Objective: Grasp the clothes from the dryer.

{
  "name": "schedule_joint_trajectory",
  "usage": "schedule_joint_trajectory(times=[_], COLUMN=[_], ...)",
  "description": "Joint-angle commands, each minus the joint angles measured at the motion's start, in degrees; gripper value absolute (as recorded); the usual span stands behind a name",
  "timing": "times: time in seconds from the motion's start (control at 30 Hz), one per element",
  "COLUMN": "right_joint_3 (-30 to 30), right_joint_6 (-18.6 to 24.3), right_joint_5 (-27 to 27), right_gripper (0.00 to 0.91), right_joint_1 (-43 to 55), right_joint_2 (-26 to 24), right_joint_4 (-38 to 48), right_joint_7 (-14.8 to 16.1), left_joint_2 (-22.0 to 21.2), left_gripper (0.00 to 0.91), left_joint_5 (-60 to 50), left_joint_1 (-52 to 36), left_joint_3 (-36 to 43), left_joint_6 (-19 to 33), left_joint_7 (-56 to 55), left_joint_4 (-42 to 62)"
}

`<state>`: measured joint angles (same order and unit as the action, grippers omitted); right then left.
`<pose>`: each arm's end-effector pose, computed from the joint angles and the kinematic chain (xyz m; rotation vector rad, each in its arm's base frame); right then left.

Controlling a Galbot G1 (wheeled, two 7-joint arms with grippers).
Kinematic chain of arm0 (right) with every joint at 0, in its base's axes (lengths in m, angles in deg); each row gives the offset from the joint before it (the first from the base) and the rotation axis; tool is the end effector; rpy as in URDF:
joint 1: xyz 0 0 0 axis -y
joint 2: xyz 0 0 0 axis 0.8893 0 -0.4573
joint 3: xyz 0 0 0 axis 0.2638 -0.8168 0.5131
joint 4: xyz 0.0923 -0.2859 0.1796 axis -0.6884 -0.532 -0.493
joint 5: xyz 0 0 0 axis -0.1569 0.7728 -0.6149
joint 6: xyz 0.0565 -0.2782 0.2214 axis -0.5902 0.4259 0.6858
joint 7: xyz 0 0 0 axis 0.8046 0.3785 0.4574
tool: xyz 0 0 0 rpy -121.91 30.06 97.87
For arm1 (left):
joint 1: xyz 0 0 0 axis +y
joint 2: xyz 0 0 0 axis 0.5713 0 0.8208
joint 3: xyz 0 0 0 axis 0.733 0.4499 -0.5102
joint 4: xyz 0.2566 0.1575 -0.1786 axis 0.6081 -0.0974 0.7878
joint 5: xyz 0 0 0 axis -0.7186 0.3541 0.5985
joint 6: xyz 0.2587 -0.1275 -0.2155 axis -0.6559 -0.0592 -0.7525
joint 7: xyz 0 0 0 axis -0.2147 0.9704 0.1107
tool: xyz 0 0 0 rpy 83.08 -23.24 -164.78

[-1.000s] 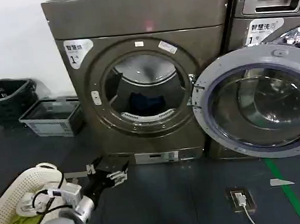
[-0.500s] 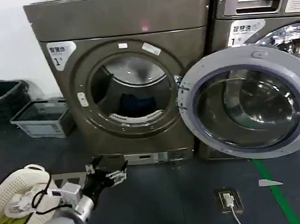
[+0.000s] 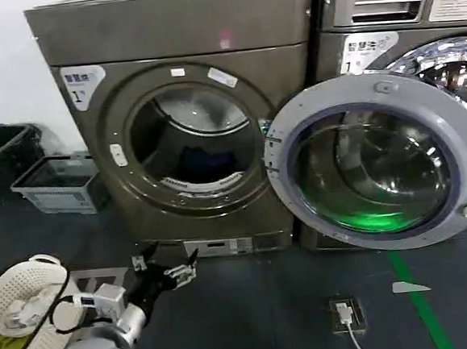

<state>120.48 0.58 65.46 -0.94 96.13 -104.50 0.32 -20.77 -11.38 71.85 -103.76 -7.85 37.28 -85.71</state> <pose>-0.0907 -0.4631 -0.0673 1.8152 2.1968 -0.7376 0.2200 0.0446 -0.1688 -0.3065 -2.8375 -0.1456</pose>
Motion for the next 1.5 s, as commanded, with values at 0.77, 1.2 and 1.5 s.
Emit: schedule_joint_trajectory(times=[0.77, 1.2, 1.5], right_joint_3=[0.6, 0.7, 0.8], right_joint_6=[0.6, 0.5, 0.6], right_joint_5=[-5.5, -6.7, -6.7], right_gripper=[0.907, 0.907, 0.907], right_joint_1=[-0.5, -0.7, -0.9], right_joint_2=[1.5, 1.7, 1.8], right_joint_4=[-1.4, -1.8, -1.9], right_joint_7=[-1.1, -1.1, -1.0], left_joint_2=[0.1, 0.1, -0.2], left_gripper=[0.907, 0.907, 0.907], left_joint_5=[0.1, 0.2, 0.1], left_joint_1=[0.2, 0.4, 0.5], left_joint_3=[0.1, 0.4, 0.5], left_joint_6=[-2.8, -2.8, -2.8], left_joint_7=[-1.0, -1.0, -1.1], left_joint_4=[0.3, 0.1, 0.3])
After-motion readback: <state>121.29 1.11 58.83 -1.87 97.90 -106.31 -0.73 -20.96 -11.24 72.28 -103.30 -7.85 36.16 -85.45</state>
